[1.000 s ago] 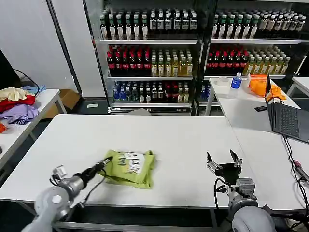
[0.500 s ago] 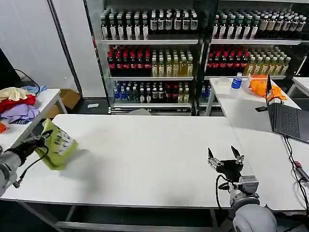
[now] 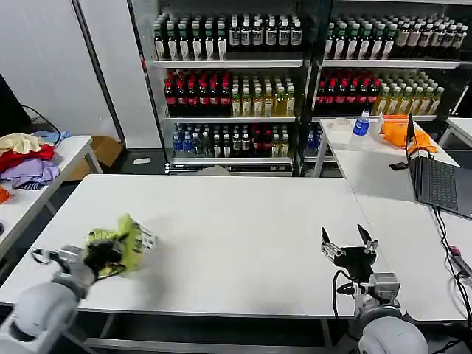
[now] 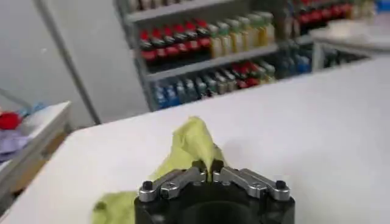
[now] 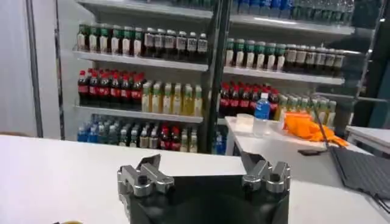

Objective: Fold and organize the clothes.

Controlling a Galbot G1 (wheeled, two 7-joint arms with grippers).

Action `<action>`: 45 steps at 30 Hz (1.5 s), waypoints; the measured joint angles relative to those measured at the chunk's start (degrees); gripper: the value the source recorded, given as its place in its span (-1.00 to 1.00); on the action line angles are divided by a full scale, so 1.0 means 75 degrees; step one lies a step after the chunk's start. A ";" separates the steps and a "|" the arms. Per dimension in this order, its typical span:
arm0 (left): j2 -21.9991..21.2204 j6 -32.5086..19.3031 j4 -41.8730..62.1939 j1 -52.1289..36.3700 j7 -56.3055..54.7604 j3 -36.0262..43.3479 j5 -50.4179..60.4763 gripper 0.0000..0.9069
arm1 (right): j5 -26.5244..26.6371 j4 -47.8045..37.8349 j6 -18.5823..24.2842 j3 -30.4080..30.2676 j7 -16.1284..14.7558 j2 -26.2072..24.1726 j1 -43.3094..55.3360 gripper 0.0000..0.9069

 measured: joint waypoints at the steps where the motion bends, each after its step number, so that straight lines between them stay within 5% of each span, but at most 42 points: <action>1: -0.0052 -0.0002 -0.0074 -0.0067 -0.0008 0.0197 0.0167 -0.96 | -0.0022 0.0010 0.0000 0.0023 0.0000 0.0023 -0.0033 1.00; 24: -0.1938 0.0418 0.0724 -0.2710 -0.0820 0.3565 -0.0311 -0.91 | -0.0088 -0.0174 -0.0015 0.0062 -0.0030 0.0045 -0.0035 1.00; 25: -0.2038 0.0406 0.0822 -0.2830 -0.0817 0.3710 -0.0285 -0.76 | -0.0077 -0.0186 -0.0015 0.0059 -0.0032 0.0038 -0.0024 1.00; 26: -0.2136 0.0385 0.0929 -0.2952 -0.0803 0.3862 -0.0244 0.60 | -0.0068 -0.0196 -0.0015 0.0056 -0.0039 0.0030 -0.0013 1.00; 27: -0.2241 0.0357 0.1050 -0.3091 -0.0778 0.4034 -0.0194 1.00 | -0.0060 -0.0206 -0.0015 0.0055 -0.0042 0.0019 -0.0002 1.00; 36: -0.2906 0.0153 0.1668 -0.3890 -0.0436 0.4889 -0.0062 1.00 | 0.0101 -0.0376 -0.0094 -0.0084 -0.0067 -0.0081 0.0196 1.00; 45: -0.2793 -0.0305 0.1395 -0.3758 -0.0268 0.4603 -0.0394 1.00 | 0.0450 -0.0875 -0.0249 -0.0735 0.0029 0.0025 0.0909 1.00</action>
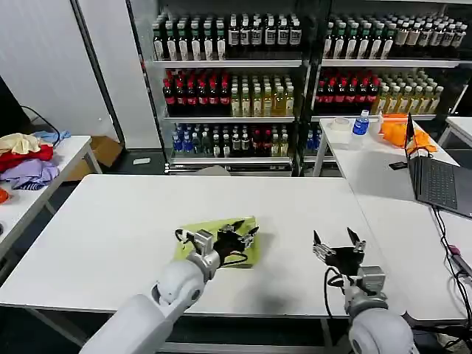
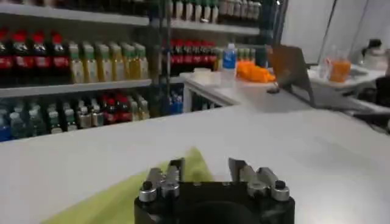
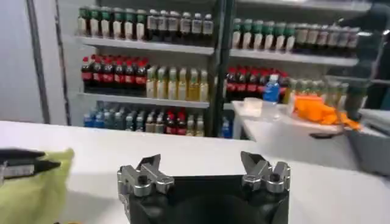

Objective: Fold and organize the clothes.

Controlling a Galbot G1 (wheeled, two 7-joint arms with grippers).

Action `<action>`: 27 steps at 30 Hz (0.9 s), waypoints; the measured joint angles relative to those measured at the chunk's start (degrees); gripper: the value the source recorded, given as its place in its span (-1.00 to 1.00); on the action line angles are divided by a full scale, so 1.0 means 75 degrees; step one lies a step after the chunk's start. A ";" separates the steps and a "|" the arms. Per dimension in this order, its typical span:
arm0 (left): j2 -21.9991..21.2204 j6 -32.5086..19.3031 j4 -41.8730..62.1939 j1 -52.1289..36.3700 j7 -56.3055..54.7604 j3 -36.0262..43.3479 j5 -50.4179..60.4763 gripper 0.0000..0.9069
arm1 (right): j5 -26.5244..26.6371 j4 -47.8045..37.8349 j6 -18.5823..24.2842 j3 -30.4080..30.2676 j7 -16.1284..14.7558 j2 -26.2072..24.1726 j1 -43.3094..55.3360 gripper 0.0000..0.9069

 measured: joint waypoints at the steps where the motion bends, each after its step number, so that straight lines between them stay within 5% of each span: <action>1: 0.0064 -0.0036 -0.0104 0.0096 0.0000 -0.0147 -0.0077 1.00 | 0.0058 -0.0099 -0.0024 -0.0115 0.0017 0.0028 0.0134 1.00; 21: 0.0574 -0.0411 -0.1640 0.2669 -0.0257 -0.3558 -0.0641 1.00 | 0.1414 -0.3554 -0.0481 -0.2745 -0.0060 0.1618 0.3496 1.00; 22: 0.0581 -0.0413 -0.1673 0.2755 -0.0262 -0.3650 -0.0652 1.00 | 0.1460 -0.3681 -0.0496 -0.2830 -0.0080 0.1685 0.3562 0.69; 23: 0.0583 -0.0415 -0.1707 0.2830 -0.0268 -0.3729 -0.0659 1.00 | 0.1508 -0.3811 -0.0502 -0.2908 -0.0096 0.1753 0.3630 -0.44; 24: 0.0580 -0.0415 -0.1751 0.2910 -0.0275 -0.3802 -0.0664 1.00 | 0.1557 -0.3927 -0.0500 -0.2960 -0.0106 0.1815 0.3693 -0.87; 27: 0.0552 -0.0414 -0.1855 0.3079 -0.0292 -0.3958 -0.0673 1.00 | 0.1709 -0.4259 -0.0457 -0.3089 -0.0097 0.1979 0.3840 -1.00</action>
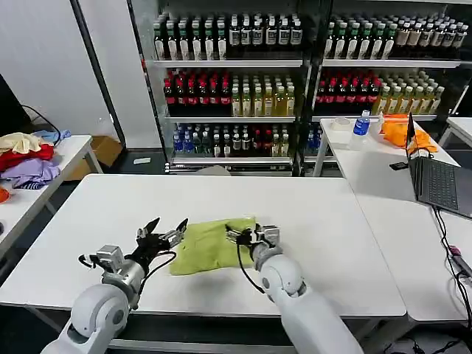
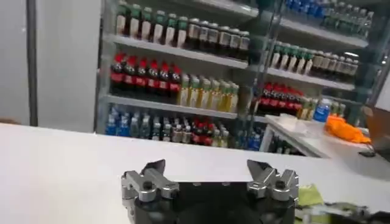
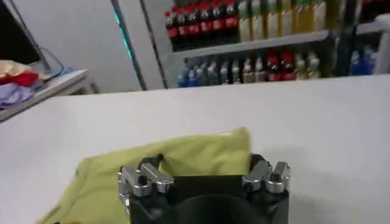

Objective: Fold and organize the clothes.

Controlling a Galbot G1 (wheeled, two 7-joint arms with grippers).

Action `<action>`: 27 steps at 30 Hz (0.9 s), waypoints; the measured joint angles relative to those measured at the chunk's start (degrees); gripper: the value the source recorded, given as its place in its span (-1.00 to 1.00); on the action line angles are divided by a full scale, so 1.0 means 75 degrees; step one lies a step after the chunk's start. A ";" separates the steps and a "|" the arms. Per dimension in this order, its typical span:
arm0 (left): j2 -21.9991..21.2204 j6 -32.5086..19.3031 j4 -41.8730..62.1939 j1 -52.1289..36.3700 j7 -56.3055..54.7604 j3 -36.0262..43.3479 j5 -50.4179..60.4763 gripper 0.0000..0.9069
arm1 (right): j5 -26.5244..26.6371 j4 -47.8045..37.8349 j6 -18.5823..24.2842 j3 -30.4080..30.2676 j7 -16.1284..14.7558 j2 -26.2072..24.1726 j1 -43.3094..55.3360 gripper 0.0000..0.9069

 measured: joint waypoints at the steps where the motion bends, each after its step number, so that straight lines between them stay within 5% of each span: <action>1: -0.0012 0.0002 -0.0023 0.0048 -0.0005 -0.0034 -0.0005 1.00 | 0.0042 -0.0082 0.0024 -0.0030 0.0005 0.0027 0.0030 -1.00; 25: 0.0021 0.0077 -0.0389 0.0647 0.0027 -0.0487 -0.0061 1.00 | 0.0492 -0.0684 0.0134 0.0635 0.0770 0.0072 0.0197 -1.00; 26: 0.0021 0.0085 -0.0390 0.0646 0.0027 -0.0487 -0.0061 1.00 | 0.0484 -0.0682 0.0098 0.0690 0.0803 0.0056 0.0196 -0.27; 27: 0.0020 0.0088 -0.0391 0.0647 0.0029 -0.0484 -0.0061 1.00 | 0.0462 -0.0683 0.0066 0.0738 0.0820 0.0039 0.0197 0.93</action>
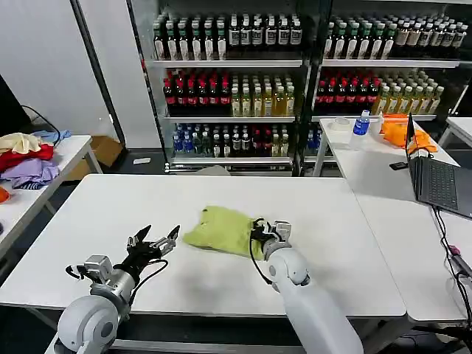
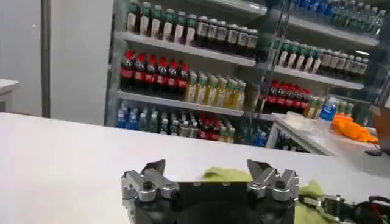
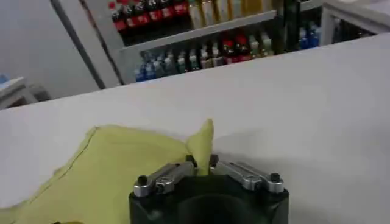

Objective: Fold and organize the clothes.

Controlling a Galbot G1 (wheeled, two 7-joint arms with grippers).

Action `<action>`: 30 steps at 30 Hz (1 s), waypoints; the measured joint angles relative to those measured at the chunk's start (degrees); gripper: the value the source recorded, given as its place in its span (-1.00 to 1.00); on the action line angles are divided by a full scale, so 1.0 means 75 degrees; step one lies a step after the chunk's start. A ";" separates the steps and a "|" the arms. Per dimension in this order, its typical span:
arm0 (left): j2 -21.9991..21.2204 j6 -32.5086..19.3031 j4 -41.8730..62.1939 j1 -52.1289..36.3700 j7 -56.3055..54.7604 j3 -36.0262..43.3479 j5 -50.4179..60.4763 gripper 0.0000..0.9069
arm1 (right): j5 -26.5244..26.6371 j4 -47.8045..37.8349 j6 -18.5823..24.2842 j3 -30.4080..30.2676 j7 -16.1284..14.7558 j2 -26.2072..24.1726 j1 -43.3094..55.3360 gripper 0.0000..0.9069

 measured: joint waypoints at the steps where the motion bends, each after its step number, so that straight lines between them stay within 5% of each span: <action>1: 0.0000 0.0003 -0.0001 -0.0001 0.0000 0.0010 0.0000 1.00 | -0.0033 -0.0007 -0.0021 0.0045 0.0008 -0.0021 0.0007 1.00; 13: -0.0060 0.0030 0.0013 -0.0135 0.0000 0.0219 0.0018 1.00 | -0.1261 -0.0474 0.0107 0.0187 -0.0634 -0.0215 0.0423 1.00; 30: -0.0044 0.0021 0.0049 -0.0202 0.0005 0.0305 0.0004 1.00 | -0.3041 -0.0302 0.1569 0.0404 -0.0999 -0.0556 0.0140 1.00</action>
